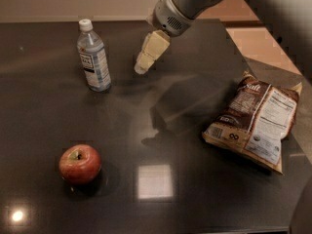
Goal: Pick blue plastic bottle
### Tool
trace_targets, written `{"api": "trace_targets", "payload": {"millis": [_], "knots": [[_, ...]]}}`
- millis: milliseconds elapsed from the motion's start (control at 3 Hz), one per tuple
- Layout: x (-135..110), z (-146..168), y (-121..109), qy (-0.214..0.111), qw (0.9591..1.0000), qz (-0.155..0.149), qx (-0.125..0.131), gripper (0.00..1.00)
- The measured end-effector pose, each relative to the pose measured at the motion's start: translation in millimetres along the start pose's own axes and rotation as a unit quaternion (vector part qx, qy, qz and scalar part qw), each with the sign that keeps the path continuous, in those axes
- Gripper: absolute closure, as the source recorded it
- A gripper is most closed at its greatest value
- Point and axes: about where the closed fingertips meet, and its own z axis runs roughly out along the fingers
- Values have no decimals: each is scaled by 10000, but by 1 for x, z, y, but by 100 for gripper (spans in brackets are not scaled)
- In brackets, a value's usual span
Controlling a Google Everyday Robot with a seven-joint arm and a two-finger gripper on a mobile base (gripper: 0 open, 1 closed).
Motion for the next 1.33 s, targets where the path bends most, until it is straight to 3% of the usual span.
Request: {"api": "trace_targets", "payload": {"millis": [333,1333], "knots": [[-23,30,-4,-88,9997,100,-225,0],[-67,86,-18,-250,9979,510,-319,0]]}}
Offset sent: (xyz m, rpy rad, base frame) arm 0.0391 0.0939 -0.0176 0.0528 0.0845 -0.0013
